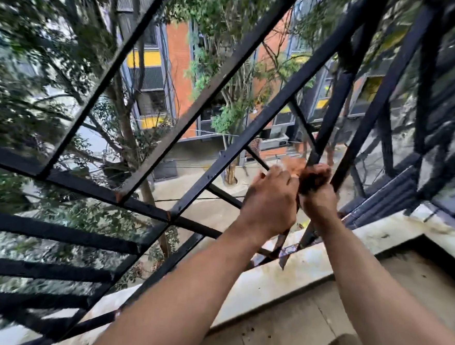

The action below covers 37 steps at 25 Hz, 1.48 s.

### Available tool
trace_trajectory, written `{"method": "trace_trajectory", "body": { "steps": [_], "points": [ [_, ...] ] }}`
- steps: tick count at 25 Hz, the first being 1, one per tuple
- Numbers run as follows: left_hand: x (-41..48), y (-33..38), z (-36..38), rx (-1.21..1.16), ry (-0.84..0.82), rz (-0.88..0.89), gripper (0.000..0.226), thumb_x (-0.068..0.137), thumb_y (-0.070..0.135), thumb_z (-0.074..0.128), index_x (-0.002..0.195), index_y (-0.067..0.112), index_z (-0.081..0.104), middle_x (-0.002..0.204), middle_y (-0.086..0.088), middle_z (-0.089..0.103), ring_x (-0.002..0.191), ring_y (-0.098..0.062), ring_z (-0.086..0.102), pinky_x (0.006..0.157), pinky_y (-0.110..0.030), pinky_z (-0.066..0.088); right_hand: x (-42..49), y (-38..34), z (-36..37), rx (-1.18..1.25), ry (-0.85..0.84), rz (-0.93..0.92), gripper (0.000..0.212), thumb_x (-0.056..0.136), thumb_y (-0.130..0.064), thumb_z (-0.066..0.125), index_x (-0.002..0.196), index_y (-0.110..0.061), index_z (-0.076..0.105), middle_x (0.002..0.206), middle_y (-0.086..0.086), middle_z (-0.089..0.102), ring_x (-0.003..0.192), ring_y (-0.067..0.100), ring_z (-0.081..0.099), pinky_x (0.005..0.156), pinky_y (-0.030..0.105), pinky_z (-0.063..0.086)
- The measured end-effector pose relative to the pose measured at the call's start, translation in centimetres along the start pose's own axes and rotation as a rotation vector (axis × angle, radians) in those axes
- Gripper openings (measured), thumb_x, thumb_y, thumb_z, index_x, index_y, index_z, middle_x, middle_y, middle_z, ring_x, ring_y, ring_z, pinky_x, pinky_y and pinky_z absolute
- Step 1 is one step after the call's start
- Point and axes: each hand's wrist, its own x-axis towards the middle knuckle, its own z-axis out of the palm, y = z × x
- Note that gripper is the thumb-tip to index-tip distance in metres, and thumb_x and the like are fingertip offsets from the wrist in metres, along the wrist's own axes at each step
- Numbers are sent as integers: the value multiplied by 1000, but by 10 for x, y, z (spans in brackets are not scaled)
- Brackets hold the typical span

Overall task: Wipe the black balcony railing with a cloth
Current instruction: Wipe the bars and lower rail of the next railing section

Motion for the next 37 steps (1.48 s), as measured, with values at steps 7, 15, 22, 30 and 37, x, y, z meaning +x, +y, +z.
{"method": "trace_trajectory", "body": {
  "steps": [7, 15, 22, 30, 37],
  "points": [
    [1, -2, 0, 18, -21, 19, 25, 80, 15, 50, 97, 7, 67, 105, -12, 63, 108, -32, 50, 86, -47, 49, 9, -27, 3, 67, 29, 7, 13, 99, -18, 62, 98, -6, 67, 81, 4, 67, 78, 15, 70, 63, 29, 42],
    [1, 11, -13, 46, -158, -68, 45, 66, 15, 69, 111, 16, 62, 101, -5, 61, 106, -28, 49, 85, -37, 50, 39, -71, -42, 373, -252, 95, 16, 83, -24, 84, 92, -20, 71, 95, 3, 72, 90, 22, 69, 81, 38, 57],
    [58, 54, -53, 253, -308, -226, 24, 89, 27, 58, 108, 19, 72, 103, 0, 70, 104, -23, 63, 70, -30, 40, 83, -124, -50, 148, -80, 97, 1, 89, -6, 70, 89, -5, 70, 82, 7, 64, 80, 23, 61, 55, 21, 52],
    [63, 13, -55, 471, -496, -124, 30, 96, 25, 47, 115, 13, 68, 112, -8, 69, 100, -28, 66, 80, -32, 50, 98, -159, -50, 172, 302, 160, 16, 90, -4, 65, 103, -15, 64, 100, -3, 67, 94, 16, 62, 86, 23, 50],
    [71, 16, -79, -129, -55, -302, 32, 91, 37, 47, 99, 15, 68, 88, -5, 66, 77, -23, 67, 69, -29, 54, 96, -147, -50, 236, 59, 219, 10, 90, -12, 67, 82, -11, 63, 84, 7, 68, 88, 29, 69, 81, 46, 60]
  ]
}}
